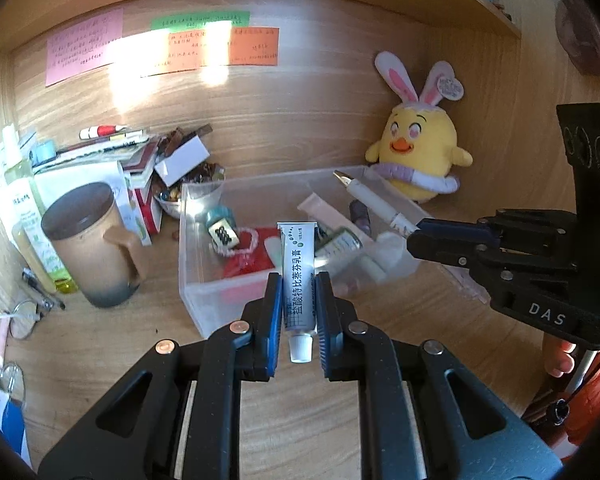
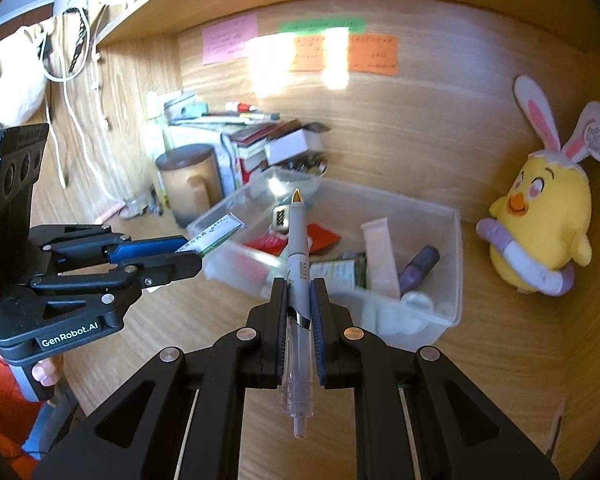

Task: Organize objects
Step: 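Carry the white pen and ointment tube into the clear box and release both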

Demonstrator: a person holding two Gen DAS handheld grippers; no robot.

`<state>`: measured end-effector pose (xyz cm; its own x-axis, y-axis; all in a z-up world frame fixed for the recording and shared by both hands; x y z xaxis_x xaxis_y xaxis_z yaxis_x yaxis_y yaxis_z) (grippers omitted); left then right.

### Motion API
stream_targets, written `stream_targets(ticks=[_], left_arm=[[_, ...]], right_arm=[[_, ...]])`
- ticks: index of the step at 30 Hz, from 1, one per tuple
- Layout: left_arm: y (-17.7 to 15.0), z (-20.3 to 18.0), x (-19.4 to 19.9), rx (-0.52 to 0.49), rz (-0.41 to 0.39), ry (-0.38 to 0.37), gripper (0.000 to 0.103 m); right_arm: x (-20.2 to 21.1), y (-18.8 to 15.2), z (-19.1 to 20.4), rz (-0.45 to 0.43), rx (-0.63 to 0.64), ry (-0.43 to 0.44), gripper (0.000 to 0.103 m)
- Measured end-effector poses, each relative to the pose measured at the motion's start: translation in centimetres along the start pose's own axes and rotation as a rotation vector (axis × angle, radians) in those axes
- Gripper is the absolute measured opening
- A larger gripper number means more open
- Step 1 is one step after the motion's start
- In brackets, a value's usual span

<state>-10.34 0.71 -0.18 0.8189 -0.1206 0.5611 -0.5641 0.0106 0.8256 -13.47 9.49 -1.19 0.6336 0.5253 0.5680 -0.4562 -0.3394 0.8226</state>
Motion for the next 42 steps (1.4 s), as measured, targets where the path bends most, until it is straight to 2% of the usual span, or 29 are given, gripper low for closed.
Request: stream_targets(ticks=[14, 22, 29, 36, 42], left_arm=[[4.0, 1.9, -4.1, 0.030, 0.022, 0.025, 0.015], [4.6, 2.3, -7.2, 0.033, 0.071, 0.033, 0.015], [4.0, 3.0, -9.3, 0.054, 0.115, 0.024, 0.015], [3.7, 3.3, -9.5, 0.067, 0.129, 0.006, 0.016], [4.0, 3.0, -8.1, 0.061, 0.099, -0.005, 0.016]], right_arm=[[-2.9, 3.8, -3.5, 0.006, -0.018, -0.041, 0.010], [-6.0, 4.9, -4.5, 0.058, 0.008, -0.041, 0.010], [-9.4, 4.4, -3.8, 0.130, 0.070, -0.040, 0.010], [-11.2, 3.3, -3.4, 0.204, 0.085, -0.030, 0.011], [-9.7, 3.3, -3.3, 0.194, 0.070, -0.012, 0.016]])
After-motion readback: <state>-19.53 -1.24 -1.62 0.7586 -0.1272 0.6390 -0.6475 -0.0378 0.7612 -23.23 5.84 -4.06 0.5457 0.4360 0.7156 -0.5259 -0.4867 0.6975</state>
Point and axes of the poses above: each gripper's, at about its wrist camera, not at the fingertips, and x roughly against the way its jaws point, z to its left, y to its top, the point moved 4 cm from there along -x, roughly the way its jaws point, and after that the axes turned 1 degree about -z, right-handed, at the moved point
